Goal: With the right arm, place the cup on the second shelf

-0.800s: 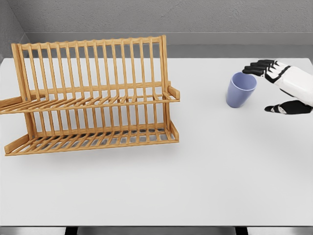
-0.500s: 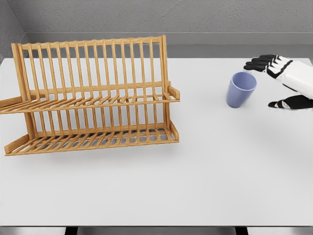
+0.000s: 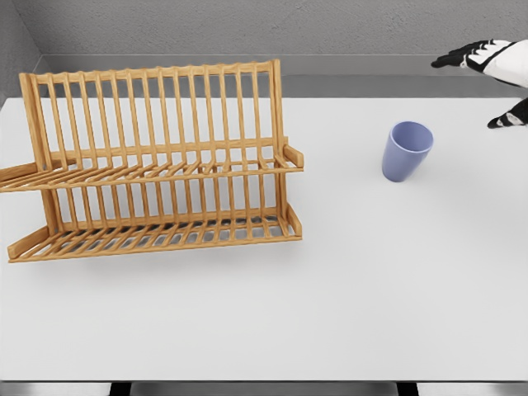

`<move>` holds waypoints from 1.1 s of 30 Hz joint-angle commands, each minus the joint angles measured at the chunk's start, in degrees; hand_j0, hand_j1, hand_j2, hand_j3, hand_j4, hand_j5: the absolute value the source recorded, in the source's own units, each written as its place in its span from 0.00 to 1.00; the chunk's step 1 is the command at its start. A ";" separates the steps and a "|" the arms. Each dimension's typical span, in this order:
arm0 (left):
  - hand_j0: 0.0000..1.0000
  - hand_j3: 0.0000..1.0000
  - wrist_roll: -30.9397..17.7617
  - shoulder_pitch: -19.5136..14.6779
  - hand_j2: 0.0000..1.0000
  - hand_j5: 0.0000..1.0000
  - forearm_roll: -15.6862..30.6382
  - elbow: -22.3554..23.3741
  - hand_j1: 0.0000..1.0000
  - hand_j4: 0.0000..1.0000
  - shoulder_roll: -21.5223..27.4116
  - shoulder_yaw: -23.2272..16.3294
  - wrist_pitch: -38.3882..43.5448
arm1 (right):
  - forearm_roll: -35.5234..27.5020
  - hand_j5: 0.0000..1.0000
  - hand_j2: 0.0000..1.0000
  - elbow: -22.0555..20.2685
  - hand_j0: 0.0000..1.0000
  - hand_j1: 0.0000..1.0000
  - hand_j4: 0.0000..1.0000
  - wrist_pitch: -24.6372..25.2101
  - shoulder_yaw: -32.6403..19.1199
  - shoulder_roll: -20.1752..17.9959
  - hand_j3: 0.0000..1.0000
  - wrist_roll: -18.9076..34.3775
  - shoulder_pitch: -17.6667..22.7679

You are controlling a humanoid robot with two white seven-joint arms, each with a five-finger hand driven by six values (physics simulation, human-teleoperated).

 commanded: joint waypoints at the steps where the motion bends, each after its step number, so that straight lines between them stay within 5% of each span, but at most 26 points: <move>1: 1.00 1.00 -0.01 -0.09 1.00 1.00 0.02 0.00 1.00 1.00 0.00 -0.01 0.00 | -0.02 1.00 1.00 6.18 1.00 1.00 1.00 0.98 8.50 3.79 1.00 0.29 -0.62; 6: 1.00 1.00 -0.01 -0.09 1.00 1.00 0.02 0.00 1.00 1.00 0.00 -0.01 0.00 | -0.02 1.00 1.00 14.88 1.00 1.00 1.00 0.98 9.64 5.29 1.00 0.29 -1.67; 19: 1.00 1.00 -0.01 -0.09 1.00 1.00 0.02 0.00 1.00 1.00 0.00 -0.01 0.00 | 4.72 1.00 1.00 24.55 1.00 1.00 1.00 0.98 21.07 13.73 1.00 0.29 -10.55; 33: 1.00 1.00 -0.01 -0.09 1.00 1.00 0.02 0.00 1.00 1.00 0.00 -0.01 0.00 | 4.99 1.00 1.00 26.31 1.00 1.00 1.00 0.98 23.27 15.66 1.00 0.29 -12.66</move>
